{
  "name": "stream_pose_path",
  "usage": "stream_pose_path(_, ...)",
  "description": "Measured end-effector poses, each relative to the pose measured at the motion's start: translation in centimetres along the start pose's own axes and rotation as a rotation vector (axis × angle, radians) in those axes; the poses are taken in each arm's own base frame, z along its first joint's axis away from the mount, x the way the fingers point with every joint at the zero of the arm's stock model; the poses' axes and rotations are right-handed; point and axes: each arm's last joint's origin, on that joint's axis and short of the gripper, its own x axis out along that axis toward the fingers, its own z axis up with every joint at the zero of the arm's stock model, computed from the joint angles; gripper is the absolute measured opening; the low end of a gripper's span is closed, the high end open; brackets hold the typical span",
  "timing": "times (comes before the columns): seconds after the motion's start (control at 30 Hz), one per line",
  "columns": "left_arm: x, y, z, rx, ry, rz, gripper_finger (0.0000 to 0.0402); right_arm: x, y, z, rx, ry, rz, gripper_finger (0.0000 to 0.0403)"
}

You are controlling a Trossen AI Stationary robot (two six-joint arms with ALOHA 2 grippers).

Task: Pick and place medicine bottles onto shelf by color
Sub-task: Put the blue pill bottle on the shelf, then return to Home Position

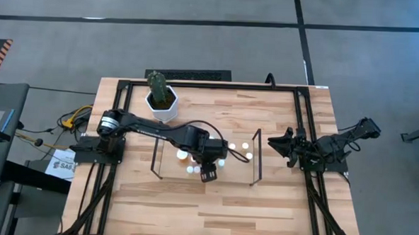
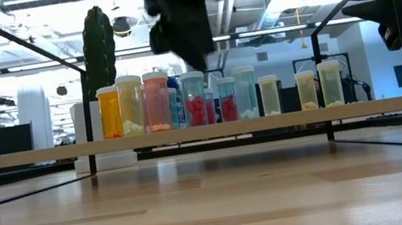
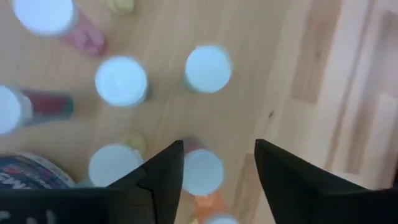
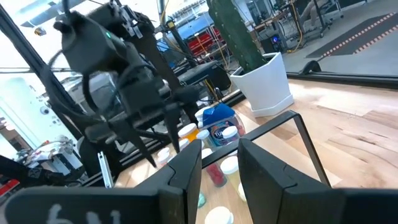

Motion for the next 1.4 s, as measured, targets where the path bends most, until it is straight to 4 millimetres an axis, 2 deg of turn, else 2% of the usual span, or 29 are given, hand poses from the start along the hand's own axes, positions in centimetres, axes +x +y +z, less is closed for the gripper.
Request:
stream_pose_path(0.27, -4.5, -1.2, 1.3, 0.039, -0.056, 0.018, 0.0195, 0.0, 0.0, 0.0, 0.000, 0.000, 0.000, 0.0129)
stream_pose_path(0.4, -8.3, -2.0, 1.5, 0.081, -0.118, 0.079, 0.0196, 0.0, 0.0, 0.0, 0.000, 0.000, 0.000, 0.0129)
stream_pose_path(0.57, -13.8, -2.8, -0.2, 0.112, -0.321, 0.205, 0.0196, 0.0, 0.0, 0.0, 0.000, 0.000, 0.000, 0.0129)
stream_pose_path(0.7, -17.1, -2.7, -3.1, 0.104, -0.407, 0.349, 0.0196, 0.0, 0.0, 0.0, 0.000, 0.000, 0.000, 0.0129)
stream_pose_path(0.83, -20.0, -1.4, -6.5, 0.088, -0.481, 0.429, 0.0196, 0.0, 0.0, 0.0, 0.000, 0.000, 0.000, 0.0129)
stream_pose_path(0.9, -20.8, -0.4, -8.2, 0.100, -0.494, 0.440, 0.0196, 0.0, 0.0, 0.0, 0.000, 0.000, 0.000, 0.0129)
stream_pose_path(1.17, -21.1, 4.8, -16.5, 0.099, -0.578, 0.374, 0.0196, 0.0, 0.0, 0.0, 0.000, 0.000, 0.000, 0.0129)
stream_pose_path(1.4, -19.2, 8.4, -22.5, 0.071, -0.768, 0.263, 0.0196, 0.0, 0.0, 0.0, 0.000, 0.000, 0.000, 0.0129)
